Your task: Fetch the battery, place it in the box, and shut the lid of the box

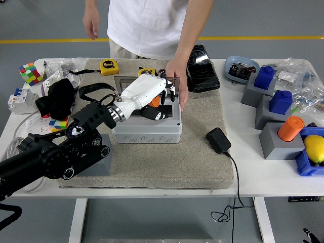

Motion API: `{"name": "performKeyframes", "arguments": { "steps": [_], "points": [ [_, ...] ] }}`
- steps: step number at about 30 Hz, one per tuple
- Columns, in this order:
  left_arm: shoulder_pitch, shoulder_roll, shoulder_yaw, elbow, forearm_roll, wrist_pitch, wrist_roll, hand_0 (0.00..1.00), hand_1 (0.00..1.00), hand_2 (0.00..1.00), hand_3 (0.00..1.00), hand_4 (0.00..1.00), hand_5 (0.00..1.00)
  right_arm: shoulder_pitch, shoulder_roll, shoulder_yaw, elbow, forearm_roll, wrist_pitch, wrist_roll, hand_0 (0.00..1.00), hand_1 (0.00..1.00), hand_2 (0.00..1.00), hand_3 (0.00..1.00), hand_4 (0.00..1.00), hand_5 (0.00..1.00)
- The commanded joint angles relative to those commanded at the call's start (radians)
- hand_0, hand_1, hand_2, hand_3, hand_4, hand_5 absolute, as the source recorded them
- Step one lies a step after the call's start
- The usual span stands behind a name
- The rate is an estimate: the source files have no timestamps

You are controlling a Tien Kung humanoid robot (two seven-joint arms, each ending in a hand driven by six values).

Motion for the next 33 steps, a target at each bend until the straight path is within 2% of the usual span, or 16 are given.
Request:
{"name": "performKeyframes", "arguments": {
  "steps": [3,4,9,10,17,21,22,27,28,31,33],
  "points": [
    [0.000,0.000,-0.001,0.004,0.001,0.002,-0.005,0.282,0.336,0.416,0.534,0.998,0.002,0.001,0.000,-0.001,0.000,0.000,-0.001,0.000,0.624,0.643,0.641,0.547,0.921,0.470],
    [-0.001,0.000,0.000,0.006,0.001,0.003,-0.007,0.318,0.415,0.494,0.552,0.998,0.002,0.001,0.000,-0.003,0.000,0.002,-0.001,0.001,0.623,0.643,0.641,0.547,0.920,0.472],
    [0.000,-0.001,0.001,0.011,-0.001,0.015,-0.016,0.318,0.415,0.494,0.552,0.998,0.002,0.002,0.000,-0.001,0.000,0.002,-0.001,0.001,0.623,0.643,0.641,0.547,0.920,0.472],
    [0.001,-0.001,0.001,0.011,-0.001,0.016,-0.017,0.365,0.474,0.528,0.554,0.998,0.002,0.002,0.000,-0.002,0.000,0.002,-0.001,0.001,0.624,0.642,0.641,0.547,0.920,0.473],
    [0.005,0.003,-0.015,-0.004,-0.013,0.015,-0.026,0.347,0.482,0.527,0.553,0.998,0.020,0.002,0.000,0.001,0.000,-0.001,-0.001,0.001,0.624,0.643,0.641,0.547,0.920,0.473],
    [0.017,0.008,-0.047,-0.035,-0.024,0.030,-0.052,0.347,0.482,0.527,0.553,0.998,0.020,0.002,0.000,0.002,0.000,-0.001,-0.002,0.001,0.624,0.643,0.641,0.547,0.920,0.473],
    [0.021,0.011,-0.060,-0.048,-0.029,0.036,-0.065,0.348,0.472,0.513,0.550,0.998,0.213,0.002,-0.001,0.002,0.000,0.000,-0.002,0.001,0.624,0.643,0.641,0.547,0.921,0.474],
    [0.039,0.023,-0.130,-0.102,-0.056,0.063,-0.119,0.348,0.472,0.513,0.550,0.998,0.213,0.001,-0.001,0.003,0.000,0.000,-0.002,0.002,0.624,0.643,0.641,0.547,0.921,0.474],
    [0.041,0.025,-0.145,-0.109,-0.063,0.068,-0.127,0.336,0.497,0.508,0.566,0.998,0.466,0.002,-0.002,0.003,0.000,0.000,-0.002,0.002,0.623,0.643,0.641,0.547,0.921,0.474],
    [0.045,0.028,-0.182,-0.115,-0.088,0.076,-0.144,0.336,0.497,0.508,0.566,0.998,0.466,0.003,-0.003,0.003,0.000,0.001,-0.003,0.002,0.623,0.643,0.641,0.547,0.921,0.474],
    [0.047,0.030,-0.199,-0.105,-0.093,0.063,-0.123,0.336,0.497,0.508,0.566,0.998,0.466,0.004,-0.003,0.002,0.000,0.003,-0.002,0.003,0.623,0.643,0.641,0.547,0.921,0.474]
  ]
}}
